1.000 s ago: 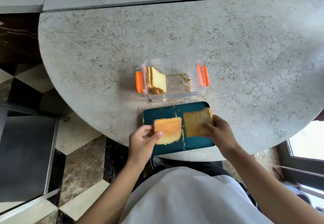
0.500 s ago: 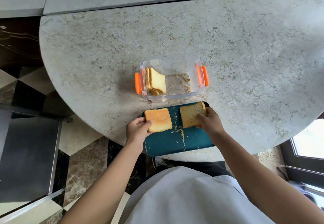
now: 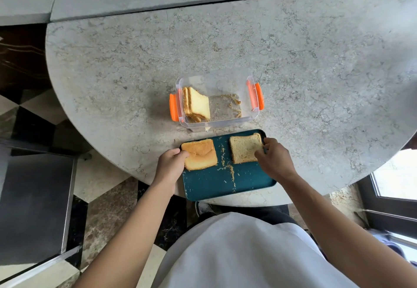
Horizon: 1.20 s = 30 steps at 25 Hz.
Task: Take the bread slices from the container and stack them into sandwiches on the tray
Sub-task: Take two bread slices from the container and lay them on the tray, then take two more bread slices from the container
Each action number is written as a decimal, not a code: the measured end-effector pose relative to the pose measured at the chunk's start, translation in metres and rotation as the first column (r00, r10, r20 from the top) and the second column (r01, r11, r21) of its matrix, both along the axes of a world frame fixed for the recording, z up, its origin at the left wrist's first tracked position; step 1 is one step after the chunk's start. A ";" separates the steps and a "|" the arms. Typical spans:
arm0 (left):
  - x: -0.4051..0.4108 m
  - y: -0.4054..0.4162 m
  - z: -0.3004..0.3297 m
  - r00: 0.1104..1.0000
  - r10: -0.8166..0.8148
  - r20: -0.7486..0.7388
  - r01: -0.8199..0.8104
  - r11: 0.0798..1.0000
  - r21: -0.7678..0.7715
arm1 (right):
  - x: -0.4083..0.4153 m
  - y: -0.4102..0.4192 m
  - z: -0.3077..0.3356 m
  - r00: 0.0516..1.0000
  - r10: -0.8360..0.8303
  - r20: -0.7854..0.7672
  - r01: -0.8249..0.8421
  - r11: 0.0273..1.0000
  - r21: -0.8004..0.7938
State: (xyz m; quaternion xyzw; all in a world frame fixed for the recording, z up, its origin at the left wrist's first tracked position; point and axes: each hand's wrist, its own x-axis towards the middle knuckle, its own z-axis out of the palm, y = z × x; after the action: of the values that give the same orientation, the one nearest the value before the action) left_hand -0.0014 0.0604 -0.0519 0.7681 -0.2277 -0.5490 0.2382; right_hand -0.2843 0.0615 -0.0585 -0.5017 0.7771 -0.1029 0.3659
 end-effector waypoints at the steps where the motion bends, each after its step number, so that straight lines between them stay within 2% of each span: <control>1: -0.001 0.000 0.006 1.000 -0.008 0.012 0.008 1.000 -0.014 | 0.001 0.000 0.004 1.000 0.022 -0.011 -0.022 1.000 -0.012; 5: -0.007 -0.008 0.042 1.000 0.012 0.011 -0.011 0.988 -0.156 | 0.022 -0.008 0.029 0.988 0.113 0.109 -0.101 0.989 -0.112; 10: -0.019 -0.037 0.097 0.999 -0.025 -0.042 0.007 0.923 -0.385 | 0.065 -0.043 0.072 0.924 0.277 0.265 -0.188 0.930 -0.315; 12: -0.023 -0.058 0.107 0.995 -0.024 -0.097 -0.017 0.914 -0.406 | 0.082 -0.064 0.083 0.894 0.328 0.306 -0.211 0.909 -0.359; 14: -0.028 -0.083 0.108 0.985 0.008 -0.170 -0.069 0.931 -0.358 | 0.098 -0.086 0.085 0.886 0.348 0.307 -0.221 0.898 -0.380; 17: -0.036 -0.106 0.100 0.977 0.061 -0.203 -0.110 0.964 -0.244 | 0.114 -0.120 0.071 0.912 0.343 0.225 -0.268 0.913 -0.307; 22: -0.044 -0.116 0.086 0.986 0.106 -0.125 -0.125 0.980 -0.153 | 0.128 -0.159 0.035 0.943 0.296 0.152 -0.305 0.952 0.037; 30: -0.054 -0.132 0.077 0.998 0.060 0.035 -0.054 0.988 -0.146 | 0.140 -0.175 0.017 0.928 0.359 0.099 -0.368 0.925 0.096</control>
State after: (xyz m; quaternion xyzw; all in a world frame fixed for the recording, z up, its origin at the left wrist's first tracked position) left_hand -0.0555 -0.0711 0.0253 0.7655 -0.2496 -0.5088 0.3047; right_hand -0.1447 -0.1140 -0.0418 -0.6113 0.6598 -0.0092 0.4369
